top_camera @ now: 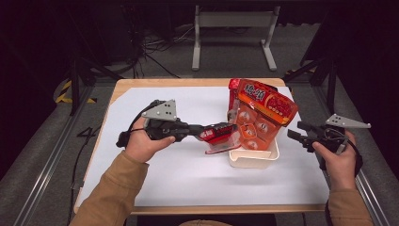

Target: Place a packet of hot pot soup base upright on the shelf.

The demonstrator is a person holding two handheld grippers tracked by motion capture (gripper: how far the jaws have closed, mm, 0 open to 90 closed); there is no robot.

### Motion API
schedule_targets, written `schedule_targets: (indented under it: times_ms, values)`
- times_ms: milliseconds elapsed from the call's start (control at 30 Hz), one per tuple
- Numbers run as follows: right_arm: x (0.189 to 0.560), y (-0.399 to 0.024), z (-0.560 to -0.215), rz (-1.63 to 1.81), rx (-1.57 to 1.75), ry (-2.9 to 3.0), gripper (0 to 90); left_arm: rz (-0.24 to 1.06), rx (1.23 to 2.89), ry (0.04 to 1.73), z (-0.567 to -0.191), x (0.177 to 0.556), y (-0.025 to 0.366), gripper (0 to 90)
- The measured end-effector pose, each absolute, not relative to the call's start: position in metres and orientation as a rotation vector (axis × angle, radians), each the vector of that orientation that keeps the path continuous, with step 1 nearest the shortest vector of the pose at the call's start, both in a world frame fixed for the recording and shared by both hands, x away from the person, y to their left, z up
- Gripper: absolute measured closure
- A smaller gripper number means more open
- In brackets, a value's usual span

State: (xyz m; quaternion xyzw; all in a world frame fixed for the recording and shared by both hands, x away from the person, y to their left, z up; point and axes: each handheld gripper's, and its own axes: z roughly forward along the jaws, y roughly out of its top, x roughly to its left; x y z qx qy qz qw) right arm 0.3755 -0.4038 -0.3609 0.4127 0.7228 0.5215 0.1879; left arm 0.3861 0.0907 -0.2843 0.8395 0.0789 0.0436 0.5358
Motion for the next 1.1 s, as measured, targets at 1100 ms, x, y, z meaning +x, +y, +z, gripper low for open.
schedule_targets:
  times_ms: [1100]
  values:
    - [0.375, -0.407, -0.361, 1.466, 1.164, 2.034, 33.3, 0.066, 1.969, 0.127, -0.283, 0.399, 0.033, 90.0]
